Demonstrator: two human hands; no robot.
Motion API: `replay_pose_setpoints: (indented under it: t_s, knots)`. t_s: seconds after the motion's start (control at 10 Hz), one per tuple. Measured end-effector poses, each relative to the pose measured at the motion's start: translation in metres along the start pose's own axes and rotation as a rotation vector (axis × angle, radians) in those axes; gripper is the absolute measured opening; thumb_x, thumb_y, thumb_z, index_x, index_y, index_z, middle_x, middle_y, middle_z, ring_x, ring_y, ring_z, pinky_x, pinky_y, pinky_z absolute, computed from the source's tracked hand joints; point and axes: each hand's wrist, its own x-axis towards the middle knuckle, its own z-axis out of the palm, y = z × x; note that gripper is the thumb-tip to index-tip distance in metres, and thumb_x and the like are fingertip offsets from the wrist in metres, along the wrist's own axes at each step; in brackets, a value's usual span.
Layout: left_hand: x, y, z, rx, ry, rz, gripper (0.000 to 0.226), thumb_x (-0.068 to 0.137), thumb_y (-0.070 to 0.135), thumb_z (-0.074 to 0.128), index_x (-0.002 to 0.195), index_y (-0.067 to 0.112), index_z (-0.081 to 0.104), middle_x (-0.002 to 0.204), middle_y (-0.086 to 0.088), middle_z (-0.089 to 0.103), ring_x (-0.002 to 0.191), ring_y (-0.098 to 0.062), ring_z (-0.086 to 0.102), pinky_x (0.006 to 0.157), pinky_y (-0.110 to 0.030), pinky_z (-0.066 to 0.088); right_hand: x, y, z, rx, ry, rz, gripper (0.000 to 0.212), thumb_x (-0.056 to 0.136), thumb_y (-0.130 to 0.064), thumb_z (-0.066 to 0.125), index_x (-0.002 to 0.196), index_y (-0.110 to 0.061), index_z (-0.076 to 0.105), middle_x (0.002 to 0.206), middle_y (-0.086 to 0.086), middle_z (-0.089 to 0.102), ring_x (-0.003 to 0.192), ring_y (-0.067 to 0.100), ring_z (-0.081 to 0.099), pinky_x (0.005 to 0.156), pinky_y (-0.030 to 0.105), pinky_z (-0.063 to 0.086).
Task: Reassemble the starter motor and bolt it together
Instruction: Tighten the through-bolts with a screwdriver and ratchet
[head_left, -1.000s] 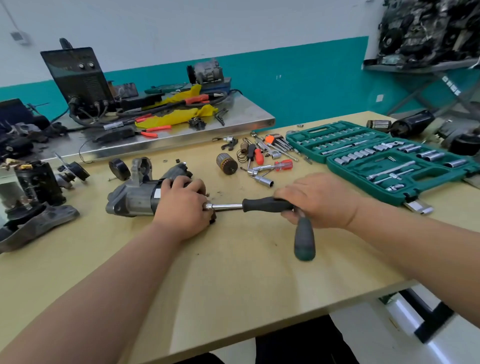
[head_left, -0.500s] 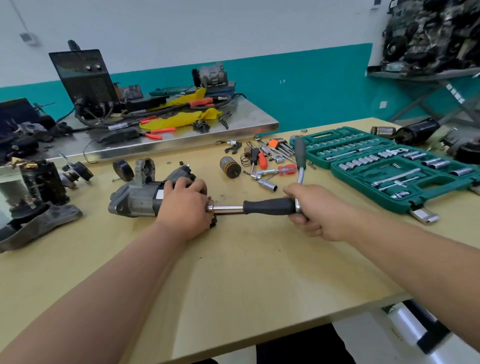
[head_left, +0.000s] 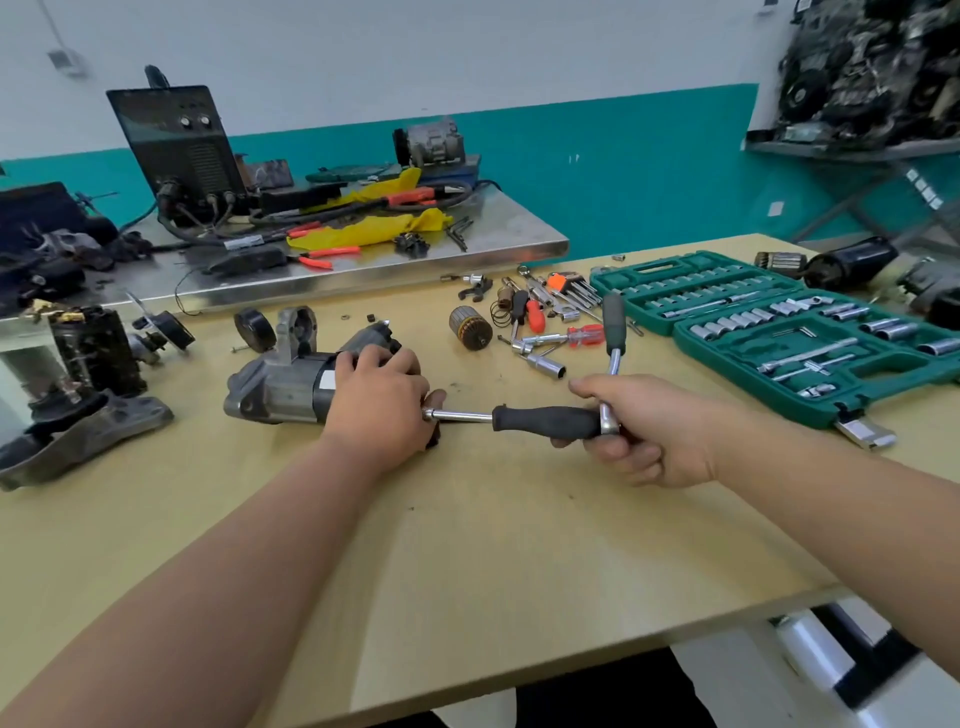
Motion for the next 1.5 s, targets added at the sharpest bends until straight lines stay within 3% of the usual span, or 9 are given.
replay_pose_setpoints:
  t_s: [0.2, 0.4, 0.6, 0.8, 1.0, 1.1, 1.2, 1.3, 1.5]
  knots:
    - [-0.001, -0.001, 0.001, 0.014, -0.015, -0.012, 0.034, 0.098, 0.038, 0.042, 0.102, 0.026, 0.074, 0.108, 0.011, 0.052, 0.109, -0.023, 0.040, 0.104, -0.044, 0.026, -0.009, 0.008, -0.010, -1.478, 0.405, -1.014, 0.032, 0.091, -0.048, 0.056, 0.105, -0.020, 0.065, 0.078, -0.001, 0.068, 0.066, 0.021, 0.064, 0.057, 0.028, 0.048]
    - [-0.012, 0.001, 0.002, -0.063, 0.148, 0.036, 0.022, 0.090, 0.030, 0.066, 0.080, 0.013, 0.076, 0.095, 0.001, 0.066, 0.102, -0.036, 0.053, 0.097, -0.054, 0.032, 0.002, -0.001, 0.003, 0.183, -0.068, 0.107, 0.059, 0.097, -0.058, 0.034, 0.088, -0.010, 0.067, 0.044, -0.004, 0.033, 0.030, 0.010, 0.020, 0.033, 0.015, 0.018]
    - [-0.008, -0.002, 0.005, -0.021, 0.055, 0.002, 0.031, 0.097, 0.036, 0.051, 0.092, 0.021, 0.077, 0.105, 0.008, 0.058, 0.111, -0.030, 0.045, 0.102, -0.048, 0.025, -0.006, 0.006, -0.011, -1.510, 0.398, -1.026, 0.050, 0.092, -0.059, 0.035, 0.114, -0.023, 0.062, 0.090, -0.002, 0.069, 0.078, 0.020, 0.065, 0.063, 0.026, 0.046]
    - [-0.003, -0.007, 0.008, -0.050, 0.050, 0.011, 0.036, 0.097, 0.044, 0.049, 0.090, 0.024, 0.078, 0.120, 0.011, 0.055, 0.113, -0.026, 0.043, 0.104, -0.047, 0.023, 0.008, -0.002, 0.004, 0.010, 0.034, 0.031, 0.055, 0.095, -0.058, 0.037, 0.084, -0.014, 0.068, 0.045, -0.001, 0.039, 0.033, 0.013, 0.026, 0.035, 0.016, 0.023]
    - [-0.003, -0.005, 0.004, -0.006, 0.001, 0.002, 0.031, 0.096, 0.036, 0.048, 0.097, 0.023, 0.076, 0.110, 0.011, 0.052, 0.113, -0.025, 0.040, 0.104, -0.046, 0.022, -0.001, 0.003, -0.010, -1.295, 0.471, -1.022, 0.042, 0.093, -0.053, 0.040, 0.113, -0.024, 0.064, 0.087, -0.006, 0.069, 0.071, 0.017, 0.064, 0.057, 0.026, 0.047]
    - [0.000, -0.004, 0.003, -0.015, -0.018, 0.006, 0.031, 0.096, 0.039, 0.048, 0.097, 0.025, 0.075, 0.117, 0.010, 0.049, 0.112, -0.024, 0.041, 0.105, -0.045, 0.023, 0.006, -0.010, 0.003, -0.342, 0.213, -0.285, 0.043, 0.097, -0.053, 0.040, 0.105, -0.016, 0.062, 0.060, -0.001, 0.060, 0.042, 0.012, 0.045, 0.042, 0.019, 0.036]
    - [-0.003, -0.006, 0.007, -0.023, 0.038, -0.015, 0.037, 0.098, 0.042, 0.045, 0.093, 0.024, 0.077, 0.112, 0.011, 0.052, 0.110, -0.024, 0.042, 0.103, -0.044, 0.020, 0.005, -0.009, 0.004, -0.159, 0.073, -0.159, 0.046, 0.096, -0.057, 0.037, 0.092, -0.017, 0.060, 0.050, 0.001, 0.049, 0.035, 0.014, 0.033, 0.037, 0.017, 0.029]
    - [-0.003, -0.007, 0.007, -0.010, 0.026, -0.025, 0.037, 0.098, 0.039, 0.043, 0.094, 0.025, 0.078, 0.105, 0.012, 0.051, 0.111, -0.024, 0.040, 0.102, -0.043, 0.019, -0.007, -0.001, -0.003, -1.016, 0.389, -0.864, 0.046, 0.096, -0.053, 0.034, 0.116, -0.022, 0.063, 0.089, -0.001, 0.069, 0.070, 0.021, 0.063, 0.057, 0.027, 0.048]
    - [-0.001, -0.009, 0.005, -0.044, 0.004, -0.008, 0.034, 0.097, 0.039, 0.047, 0.095, 0.024, 0.078, 0.116, 0.012, 0.051, 0.112, -0.022, 0.040, 0.104, -0.043, 0.022, 0.002, -0.014, 0.014, -0.120, 0.027, -0.082, 0.046, 0.097, -0.052, 0.039, 0.083, -0.016, 0.066, 0.051, -0.001, 0.043, 0.037, 0.014, 0.030, 0.038, 0.018, 0.025]
